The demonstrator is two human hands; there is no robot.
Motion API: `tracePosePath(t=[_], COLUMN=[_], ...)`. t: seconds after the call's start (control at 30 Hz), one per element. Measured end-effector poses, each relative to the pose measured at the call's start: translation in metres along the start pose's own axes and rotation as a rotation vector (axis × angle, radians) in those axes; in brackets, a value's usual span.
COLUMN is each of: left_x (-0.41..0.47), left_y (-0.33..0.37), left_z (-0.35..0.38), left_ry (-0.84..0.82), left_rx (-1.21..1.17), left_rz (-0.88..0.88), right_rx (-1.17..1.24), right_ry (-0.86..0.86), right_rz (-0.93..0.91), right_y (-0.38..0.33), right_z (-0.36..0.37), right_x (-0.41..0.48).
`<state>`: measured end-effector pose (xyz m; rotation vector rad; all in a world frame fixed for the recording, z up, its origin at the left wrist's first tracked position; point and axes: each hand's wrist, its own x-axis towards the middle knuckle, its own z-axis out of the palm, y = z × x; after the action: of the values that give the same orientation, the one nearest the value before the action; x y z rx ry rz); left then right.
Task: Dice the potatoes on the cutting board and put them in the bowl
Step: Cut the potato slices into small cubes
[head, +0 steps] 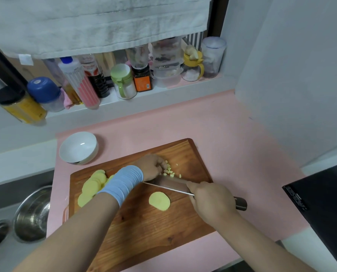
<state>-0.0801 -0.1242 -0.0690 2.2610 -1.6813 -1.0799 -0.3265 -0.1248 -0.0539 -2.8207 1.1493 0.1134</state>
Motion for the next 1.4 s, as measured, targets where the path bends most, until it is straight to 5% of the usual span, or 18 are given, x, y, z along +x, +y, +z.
tracePosePath(t=[0.2,0.37,0.5,0.7,0.87,0.93,1.1,1.2,1.4], left_x=[0.003,0.004,0.004,-0.001,-0.011,-0.013,-0.039,-0.058,-0.081], left_y=[0.012,0.006,0.007,-0.009,-0.018,-0.019,-0.034,-0.052,-0.066], left_z=[0.003,0.004,0.008,-0.01,-0.009,-0.01,-0.014,0.009,0.088], left_ry=[-0.132,0.096,-0.135,0.135,-0.097,-0.004,0.635,0.874,0.686], left_rx=[0.012,-0.106,-0.054,-0.153,-0.102,-0.172,-0.476,-0.492,-0.19], left_rz=[-0.051,-0.009,-0.003,-0.09,-0.136,-0.12,-0.025,0.054,0.361], right_rx=[-0.004,0.009,-0.018,-0.041,-0.045,-0.05,0.111,0.279,0.401], right_ry=[-0.047,-0.07,-0.073,-0.083,-0.082,-0.076,-0.064,-0.083,-0.127], right_rz=[-0.043,-0.025,-0.032,-0.033,-0.028,-0.024,0.108,0.243,0.344], right_y=[-0.005,-0.007,-0.009,-0.012,-0.016,-0.018,-0.013,-0.013,-0.026], right_z=[-0.01,-0.015,-0.016,-0.018,-0.021,-0.021,-0.017,-0.011,-0.005], right_x=[0.006,0.009,0.012,0.011,0.008,0.006,-0.003,-0.012,-0.029])
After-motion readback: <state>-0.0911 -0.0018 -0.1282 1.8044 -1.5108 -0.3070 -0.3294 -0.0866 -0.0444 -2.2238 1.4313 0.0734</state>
